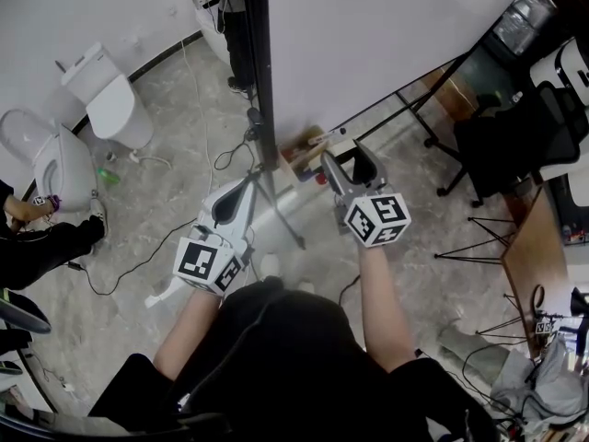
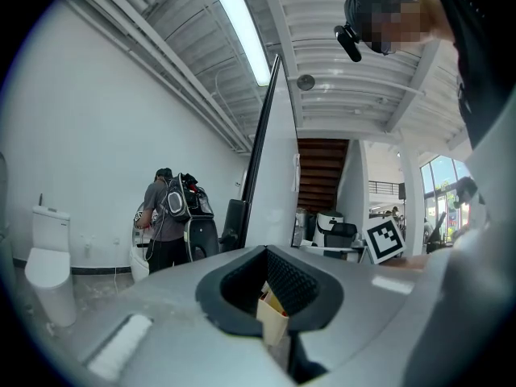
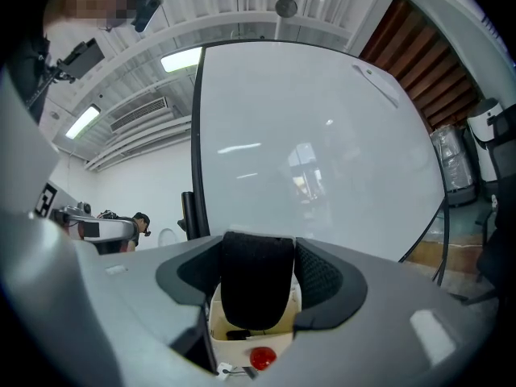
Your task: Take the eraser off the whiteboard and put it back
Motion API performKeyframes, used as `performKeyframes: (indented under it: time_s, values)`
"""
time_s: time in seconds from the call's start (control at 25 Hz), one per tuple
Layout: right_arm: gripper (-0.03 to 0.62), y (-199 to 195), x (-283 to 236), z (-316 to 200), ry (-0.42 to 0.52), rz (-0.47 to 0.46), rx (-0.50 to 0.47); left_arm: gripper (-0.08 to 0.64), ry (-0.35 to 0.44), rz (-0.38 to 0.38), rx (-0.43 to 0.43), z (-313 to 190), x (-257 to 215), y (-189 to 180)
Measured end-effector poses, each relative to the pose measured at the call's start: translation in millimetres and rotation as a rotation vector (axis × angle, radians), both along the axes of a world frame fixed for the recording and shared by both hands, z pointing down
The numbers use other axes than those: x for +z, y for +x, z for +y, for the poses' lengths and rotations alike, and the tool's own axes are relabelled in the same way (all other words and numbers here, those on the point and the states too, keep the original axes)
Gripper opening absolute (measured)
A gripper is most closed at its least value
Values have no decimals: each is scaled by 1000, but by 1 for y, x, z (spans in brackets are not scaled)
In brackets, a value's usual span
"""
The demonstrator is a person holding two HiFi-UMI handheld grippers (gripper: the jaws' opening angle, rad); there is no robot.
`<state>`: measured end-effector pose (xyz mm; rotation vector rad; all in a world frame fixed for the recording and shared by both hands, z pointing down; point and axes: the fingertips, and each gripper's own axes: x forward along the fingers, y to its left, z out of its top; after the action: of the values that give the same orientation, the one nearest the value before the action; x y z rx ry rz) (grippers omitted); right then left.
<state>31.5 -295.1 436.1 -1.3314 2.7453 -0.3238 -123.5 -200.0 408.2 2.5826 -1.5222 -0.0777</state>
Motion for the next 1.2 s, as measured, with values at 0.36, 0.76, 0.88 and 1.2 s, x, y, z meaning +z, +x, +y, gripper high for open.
performKeyframes:
  time_s: [0.36, 0.76, 0.88, 1.2]
  values:
    - [279, -10, 24, -8, -38, 14, 10, 5, -12, -11, 8, -5, 5, -10]
    - [280, -22, 46, -16, -79, 45, 15, 5, -23, -22, 26, -10, 6, -18]
    - [281, -25, 53, -16, -86, 52, 22, 5, -20, -29, 40, -11, 7, -21]
    - [282, -29, 63, -19, -103, 58, 30, 5, -29, -33, 44, -14, 11, -23]
